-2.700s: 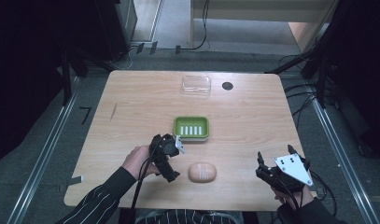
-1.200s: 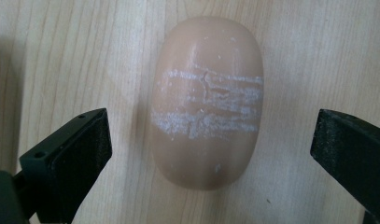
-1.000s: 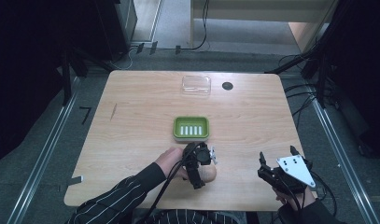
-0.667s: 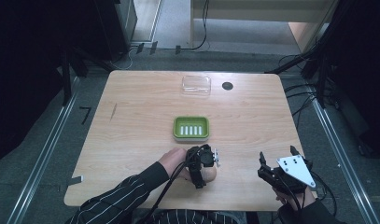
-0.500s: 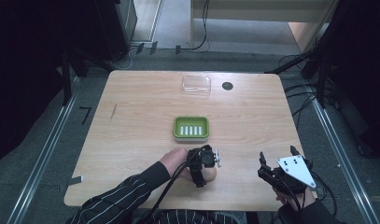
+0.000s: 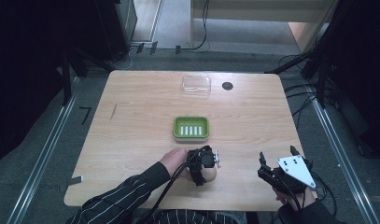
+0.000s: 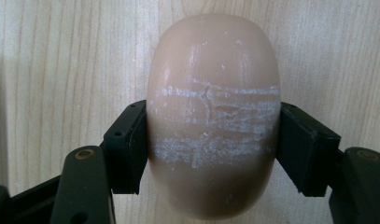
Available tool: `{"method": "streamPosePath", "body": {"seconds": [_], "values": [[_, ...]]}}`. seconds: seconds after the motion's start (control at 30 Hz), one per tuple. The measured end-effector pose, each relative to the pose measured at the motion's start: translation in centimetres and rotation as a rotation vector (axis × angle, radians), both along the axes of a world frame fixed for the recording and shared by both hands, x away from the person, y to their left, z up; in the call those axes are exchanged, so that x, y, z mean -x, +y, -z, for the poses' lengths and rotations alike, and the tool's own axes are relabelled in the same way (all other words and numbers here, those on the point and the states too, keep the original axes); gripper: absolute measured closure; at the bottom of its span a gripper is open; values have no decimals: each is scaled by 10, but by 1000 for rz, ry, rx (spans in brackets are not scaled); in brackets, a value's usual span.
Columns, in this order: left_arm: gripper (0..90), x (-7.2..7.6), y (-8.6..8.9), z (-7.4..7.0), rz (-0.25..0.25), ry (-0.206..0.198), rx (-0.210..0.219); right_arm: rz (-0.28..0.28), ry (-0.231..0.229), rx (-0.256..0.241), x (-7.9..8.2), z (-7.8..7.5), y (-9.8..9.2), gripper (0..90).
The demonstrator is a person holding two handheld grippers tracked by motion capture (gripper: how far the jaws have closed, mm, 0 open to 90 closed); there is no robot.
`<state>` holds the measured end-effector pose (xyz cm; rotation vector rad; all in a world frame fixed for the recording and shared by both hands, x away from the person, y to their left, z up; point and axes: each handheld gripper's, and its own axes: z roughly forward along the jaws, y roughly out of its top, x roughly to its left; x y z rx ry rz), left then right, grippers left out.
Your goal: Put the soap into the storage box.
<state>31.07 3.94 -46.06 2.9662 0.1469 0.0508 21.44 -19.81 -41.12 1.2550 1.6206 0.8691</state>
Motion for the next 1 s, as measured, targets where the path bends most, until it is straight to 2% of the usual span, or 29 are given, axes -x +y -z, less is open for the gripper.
{"method": "streamPosePath", "body": {"seconds": [0.1,0.27,0.53,1.0], "values": [[335,0,0,0,18,-1,-3,1,0,-7,0,0,0,136],[335,0,2,-3,9,0,5,0,-1,-5,0,0,0,136],[334,-2,9,-10,18,-22,2,2,0,-11,0,0,0,136],[334,-8,25,-23,-10,-41,6,0,2,-6,0,0,0,136]]}}
